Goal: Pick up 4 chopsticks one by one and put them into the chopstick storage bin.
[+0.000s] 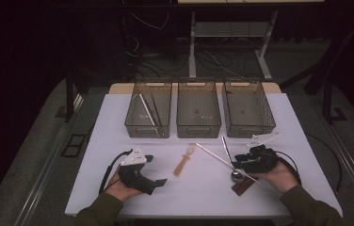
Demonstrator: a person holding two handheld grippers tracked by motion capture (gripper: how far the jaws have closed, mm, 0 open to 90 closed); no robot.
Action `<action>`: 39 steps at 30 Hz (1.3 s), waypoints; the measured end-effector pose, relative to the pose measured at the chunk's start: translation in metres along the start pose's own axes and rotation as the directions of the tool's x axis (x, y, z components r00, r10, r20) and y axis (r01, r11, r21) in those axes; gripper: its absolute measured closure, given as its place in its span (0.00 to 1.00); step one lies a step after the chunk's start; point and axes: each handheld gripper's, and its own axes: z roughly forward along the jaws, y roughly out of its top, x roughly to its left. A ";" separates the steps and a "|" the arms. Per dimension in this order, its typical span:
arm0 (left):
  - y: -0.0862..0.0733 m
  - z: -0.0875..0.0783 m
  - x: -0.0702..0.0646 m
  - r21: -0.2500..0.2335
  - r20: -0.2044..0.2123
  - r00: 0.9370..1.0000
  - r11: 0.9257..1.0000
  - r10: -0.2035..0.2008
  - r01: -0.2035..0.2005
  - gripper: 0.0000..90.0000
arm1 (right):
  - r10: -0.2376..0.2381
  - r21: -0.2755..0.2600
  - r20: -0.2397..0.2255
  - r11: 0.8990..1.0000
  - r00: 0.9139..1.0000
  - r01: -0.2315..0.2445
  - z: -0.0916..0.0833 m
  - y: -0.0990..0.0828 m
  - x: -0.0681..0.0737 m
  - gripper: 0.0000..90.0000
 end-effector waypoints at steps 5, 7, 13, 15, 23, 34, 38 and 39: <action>0.000 0.000 0.000 0.001 0.003 1.000 1.000 0.001 -0.001 0.00 | -0.023 0.015 0.001 1.000 1.000 0.023 0.005 -0.001 0.001 0.80; 0.000 0.000 0.000 0.001 0.004 1.000 1.000 0.001 -0.001 0.00 | -0.031 0.015 -0.003 0.999 1.000 0.031 0.007 -0.001 0.001 0.83; 0.000 0.000 0.000 0.000 0.005 1.000 1.000 0.001 -0.001 0.00 | -0.045 0.039 -0.014 0.998 0.999 0.045 0.014 -0.002 0.000 0.86; 0.000 0.000 0.000 0.000 0.005 1.000 1.000 0.001 -0.001 0.00 | -0.048 0.041 -0.010 0.998 0.999 0.048 0.016 -0.002 0.000 0.87; 0.000 0.001 0.000 0.000 0.006 1.000 1.000 -0.001 0.001 0.00 | -0.064 0.041 -0.010 0.997 0.998 0.064 0.019 -0.002 0.000 0.90; 0.000 0.001 0.000 0.000 0.006 1.000 1.000 -0.002 0.002 0.00 | -0.072 0.038 -0.008 0.997 0.997 0.072 0.019 -0.002 0.000 0.94; 0.000 0.001 0.000 0.000 0.007 1.000 1.000 -0.001 0.001 0.00 | -0.072 0.040 -0.009 0.997 0.997 0.072 0.019 -0.002 -0.001 0.94; 0.000 0.001 0.000 0.001 0.007 1.000 1.000 0.000 0.000 0.00 | -0.073 0.040 -0.012 0.997 0.997 0.073 0.019 -0.002 -0.001 0.94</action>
